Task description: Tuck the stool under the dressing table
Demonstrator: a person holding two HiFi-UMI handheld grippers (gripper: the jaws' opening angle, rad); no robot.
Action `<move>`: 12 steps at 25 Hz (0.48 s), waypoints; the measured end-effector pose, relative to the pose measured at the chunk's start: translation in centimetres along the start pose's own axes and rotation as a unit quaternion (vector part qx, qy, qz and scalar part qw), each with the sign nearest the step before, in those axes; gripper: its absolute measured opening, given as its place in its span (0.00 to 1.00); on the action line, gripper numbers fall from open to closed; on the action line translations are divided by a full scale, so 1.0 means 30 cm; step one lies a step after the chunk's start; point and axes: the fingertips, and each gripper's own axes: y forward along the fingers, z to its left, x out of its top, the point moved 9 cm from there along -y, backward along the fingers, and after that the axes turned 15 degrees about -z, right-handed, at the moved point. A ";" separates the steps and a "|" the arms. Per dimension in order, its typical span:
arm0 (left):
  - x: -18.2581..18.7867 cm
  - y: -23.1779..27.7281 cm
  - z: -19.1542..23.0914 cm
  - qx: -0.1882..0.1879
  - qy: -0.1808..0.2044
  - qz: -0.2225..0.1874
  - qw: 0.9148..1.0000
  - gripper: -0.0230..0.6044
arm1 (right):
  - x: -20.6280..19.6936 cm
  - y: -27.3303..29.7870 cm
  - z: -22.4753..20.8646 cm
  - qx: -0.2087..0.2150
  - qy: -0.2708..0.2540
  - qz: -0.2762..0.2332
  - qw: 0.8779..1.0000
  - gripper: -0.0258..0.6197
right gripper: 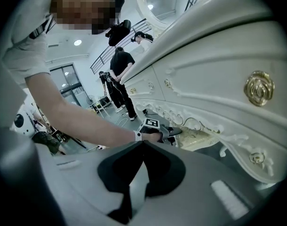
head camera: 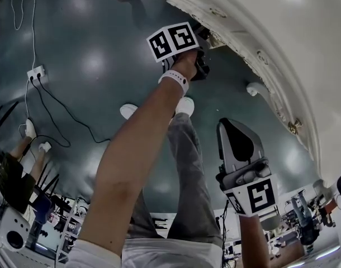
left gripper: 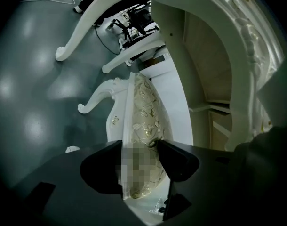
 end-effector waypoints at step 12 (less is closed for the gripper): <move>0.094 -0.082 -0.026 0.005 0.010 -0.005 1.000 0.24 | 0.034 -0.009 0.064 -0.007 -0.006 -0.011 1.000 0.06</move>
